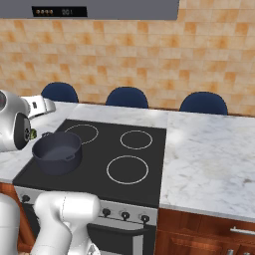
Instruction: Turn on the burner for the pot on the stove. Wait thirty seconds for the pot to heat up. Then add the broccoli to the pot.
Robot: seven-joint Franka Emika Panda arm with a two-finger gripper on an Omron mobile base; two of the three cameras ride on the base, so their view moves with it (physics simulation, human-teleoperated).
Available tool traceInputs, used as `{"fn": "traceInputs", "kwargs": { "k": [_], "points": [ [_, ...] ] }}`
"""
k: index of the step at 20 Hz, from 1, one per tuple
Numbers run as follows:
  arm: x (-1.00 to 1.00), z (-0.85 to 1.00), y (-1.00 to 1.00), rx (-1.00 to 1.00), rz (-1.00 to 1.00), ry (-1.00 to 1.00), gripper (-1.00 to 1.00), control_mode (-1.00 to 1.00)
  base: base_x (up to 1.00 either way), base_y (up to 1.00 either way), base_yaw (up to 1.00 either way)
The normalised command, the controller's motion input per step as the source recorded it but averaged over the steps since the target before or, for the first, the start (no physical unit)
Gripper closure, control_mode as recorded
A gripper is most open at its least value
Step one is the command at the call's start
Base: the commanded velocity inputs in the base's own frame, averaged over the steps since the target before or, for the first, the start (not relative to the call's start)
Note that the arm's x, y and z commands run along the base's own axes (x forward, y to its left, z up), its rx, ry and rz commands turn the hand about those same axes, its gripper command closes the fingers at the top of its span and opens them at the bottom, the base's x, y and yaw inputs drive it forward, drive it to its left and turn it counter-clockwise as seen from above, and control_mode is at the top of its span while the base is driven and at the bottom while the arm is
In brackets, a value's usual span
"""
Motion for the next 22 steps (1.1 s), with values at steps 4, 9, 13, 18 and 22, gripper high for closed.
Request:
{"fn": "traceInputs", "kwargs": {
  "k": [4, 9, 13, 18, 22],
  "points": [
    [0.00, 0.00, 0.00, 0.00, 0.00, 0.00, -1.00, -1.00, 0.00, 0.00, 0.00],
    [0.00, 0.00, 0.00, 0.00, 0.00, 0.00, -1.00, -1.00, 0.00, 0.00, 0.00],
    [0.00, 0.00, 0.00, 0.00, 0.00, 0.00, -1.00, -1.00, 0.00, 0.00, 0.00],
    [0.00, 0.00, 0.00, 0.00, 0.00, 0.00, -1.00, -1.00, 0.00, 0.00, 0.00],
    [0.00, 0.00, 0.00, 0.00, 0.00, 0.00, -1.00, -1.00, 0.00, 0.00, 0.00]
  ]
}}
